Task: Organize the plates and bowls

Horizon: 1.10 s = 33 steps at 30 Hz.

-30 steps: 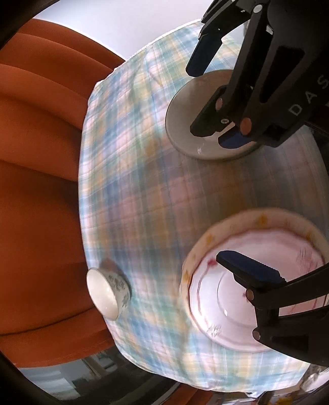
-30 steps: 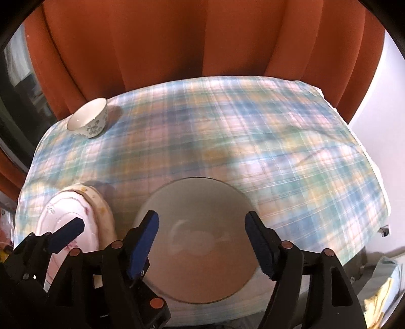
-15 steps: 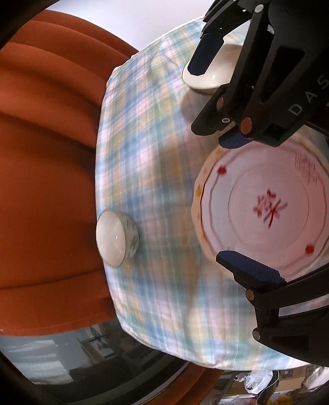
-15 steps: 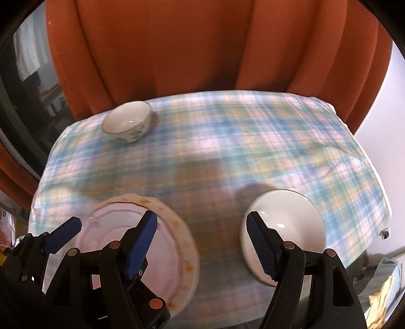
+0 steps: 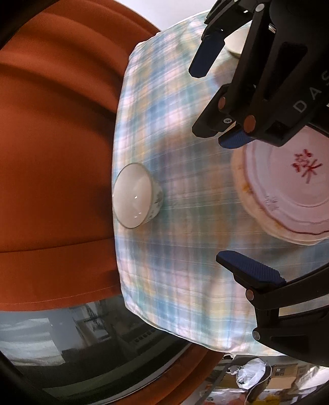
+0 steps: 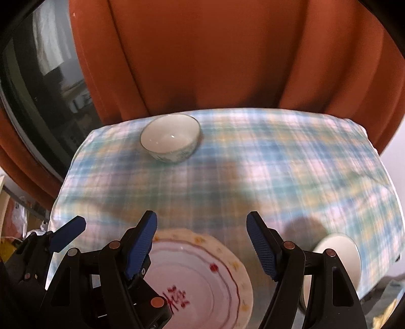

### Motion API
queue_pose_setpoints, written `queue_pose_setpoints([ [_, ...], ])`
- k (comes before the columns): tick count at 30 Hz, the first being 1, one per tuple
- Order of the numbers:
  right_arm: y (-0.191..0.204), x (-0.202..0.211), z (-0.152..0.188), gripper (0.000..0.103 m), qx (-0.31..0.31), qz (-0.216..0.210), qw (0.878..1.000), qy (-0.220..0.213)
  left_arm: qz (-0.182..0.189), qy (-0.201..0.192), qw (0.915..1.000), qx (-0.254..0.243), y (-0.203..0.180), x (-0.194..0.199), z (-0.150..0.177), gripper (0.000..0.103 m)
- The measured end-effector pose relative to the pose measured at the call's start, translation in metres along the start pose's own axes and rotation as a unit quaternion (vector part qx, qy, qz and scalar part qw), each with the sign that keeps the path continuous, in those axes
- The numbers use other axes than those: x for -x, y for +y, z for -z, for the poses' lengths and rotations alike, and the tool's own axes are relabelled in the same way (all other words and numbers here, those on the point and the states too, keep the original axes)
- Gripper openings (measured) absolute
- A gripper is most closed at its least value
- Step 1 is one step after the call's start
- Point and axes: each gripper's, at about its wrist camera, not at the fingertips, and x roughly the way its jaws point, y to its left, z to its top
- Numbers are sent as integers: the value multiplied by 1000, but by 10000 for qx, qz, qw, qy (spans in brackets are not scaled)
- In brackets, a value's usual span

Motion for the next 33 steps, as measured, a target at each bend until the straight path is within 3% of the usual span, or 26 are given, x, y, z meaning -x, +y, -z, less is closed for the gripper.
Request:
queue_pose_setpoints([
  [11,-9,-49,-66,76,-11,-353,9994,-62,-574,-71,9981,203,-2,-45,-61,86],
  [18,-16,-92,-109,76,-101,-450,9988,-169,-897,-28,9937,669,10,-93,-102,84],
  [26,-18,-151,-138,67,-177,-485,9987,-23,-1044,67,9918,733,15,-140,-120,67],
  [31,-17,-180,-145,46,-127,-484,9986,194,-1011,191,9917,772,19,-164,-123,47],
  [33,-16,-189,-146,40,-130,-538,9981,268,-1082,234,9905,820,20,-170,-123,44],
])
